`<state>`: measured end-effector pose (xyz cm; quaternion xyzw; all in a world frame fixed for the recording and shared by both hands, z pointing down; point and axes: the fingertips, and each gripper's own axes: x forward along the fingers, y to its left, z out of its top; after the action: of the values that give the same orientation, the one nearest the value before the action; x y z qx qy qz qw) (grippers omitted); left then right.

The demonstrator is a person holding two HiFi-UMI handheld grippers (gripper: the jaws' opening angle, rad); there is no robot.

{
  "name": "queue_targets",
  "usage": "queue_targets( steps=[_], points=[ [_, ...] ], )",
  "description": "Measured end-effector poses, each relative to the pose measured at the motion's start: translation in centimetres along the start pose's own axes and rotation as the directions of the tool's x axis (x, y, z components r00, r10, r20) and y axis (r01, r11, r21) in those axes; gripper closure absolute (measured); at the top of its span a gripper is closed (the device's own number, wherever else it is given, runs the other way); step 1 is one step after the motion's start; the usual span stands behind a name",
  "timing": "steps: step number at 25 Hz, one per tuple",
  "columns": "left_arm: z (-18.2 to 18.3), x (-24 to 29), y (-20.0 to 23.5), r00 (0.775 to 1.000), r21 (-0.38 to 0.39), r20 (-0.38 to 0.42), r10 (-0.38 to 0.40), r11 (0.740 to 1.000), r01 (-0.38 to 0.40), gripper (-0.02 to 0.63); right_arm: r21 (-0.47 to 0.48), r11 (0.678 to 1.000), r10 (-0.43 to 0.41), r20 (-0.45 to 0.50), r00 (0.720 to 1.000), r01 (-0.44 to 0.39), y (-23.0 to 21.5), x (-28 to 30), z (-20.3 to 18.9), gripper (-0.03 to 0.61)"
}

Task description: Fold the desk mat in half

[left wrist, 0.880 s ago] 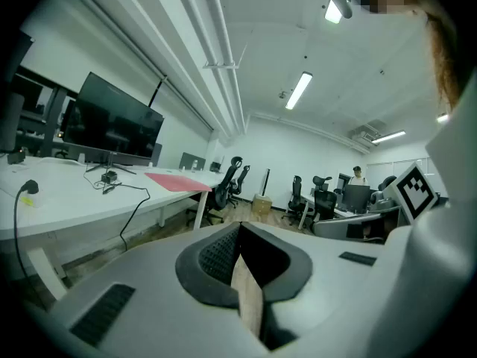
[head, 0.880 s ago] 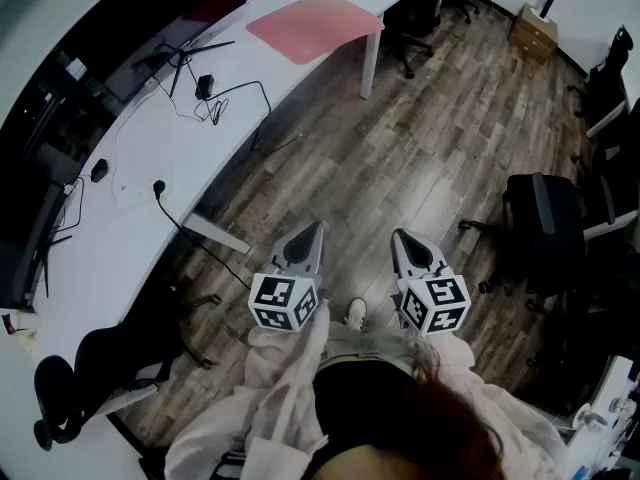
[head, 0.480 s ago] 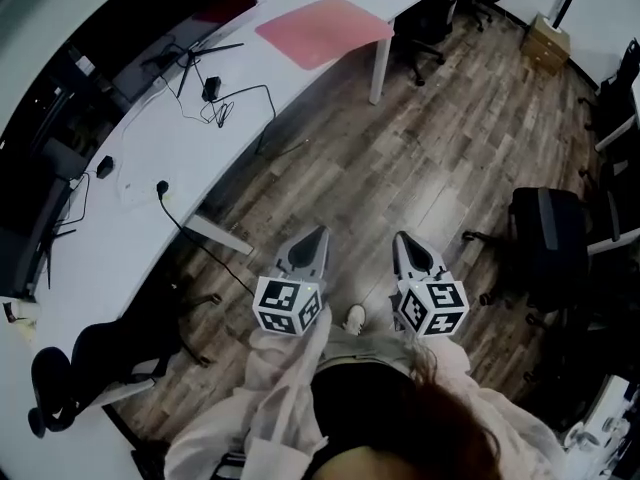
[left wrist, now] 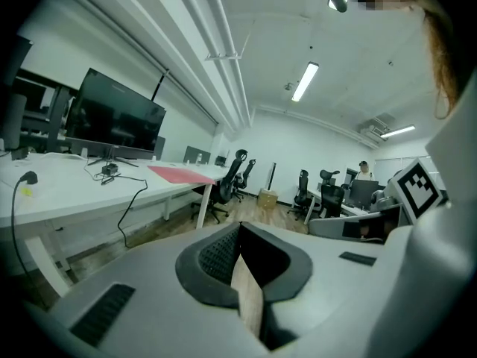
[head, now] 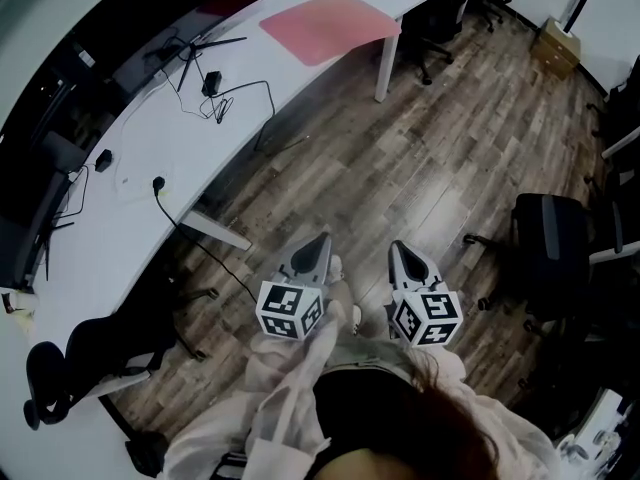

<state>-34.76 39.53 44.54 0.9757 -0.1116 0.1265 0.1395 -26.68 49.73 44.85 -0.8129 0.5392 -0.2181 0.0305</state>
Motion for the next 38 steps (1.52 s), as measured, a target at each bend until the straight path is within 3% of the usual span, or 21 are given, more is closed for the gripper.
queue_targets(
  steps=[7, 16, 27, 38],
  points=[
    [1.1, 5.0, 0.7, 1.0, 0.017, -0.015, -0.025, 1.0, 0.025, 0.589, 0.029, 0.998, -0.048, -0.009, 0.999, 0.048, -3.8, 2.8, 0.9, 0.565],
    [5.5, 12.2, 4.7, 0.999, 0.018, -0.01, -0.035, 0.999, 0.035, 0.589, 0.011, 0.998, -0.068, -0.021, 0.997, 0.068, -7.2, 10.2, 5.2, 0.565],
    [11.1, 20.8, 11.4, 0.999, 0.011, -0.003, -0.051, 0.999, 0.051, 0.589, -0.01, 0.997, -0.074, -0.037, 0.997, 0.074, -8.8, 20.3, 10.6, 0.565],
    [12.9, 26.2, 16.8, 0.999, 0.032, -0.01, -0.042, 0.999, 0.043, 0.589, -0.034, 0.998, -0.06, -0.072, 0.996, 0.058, -9.9, 28.3, 12.4, 0.565]
  ],
)
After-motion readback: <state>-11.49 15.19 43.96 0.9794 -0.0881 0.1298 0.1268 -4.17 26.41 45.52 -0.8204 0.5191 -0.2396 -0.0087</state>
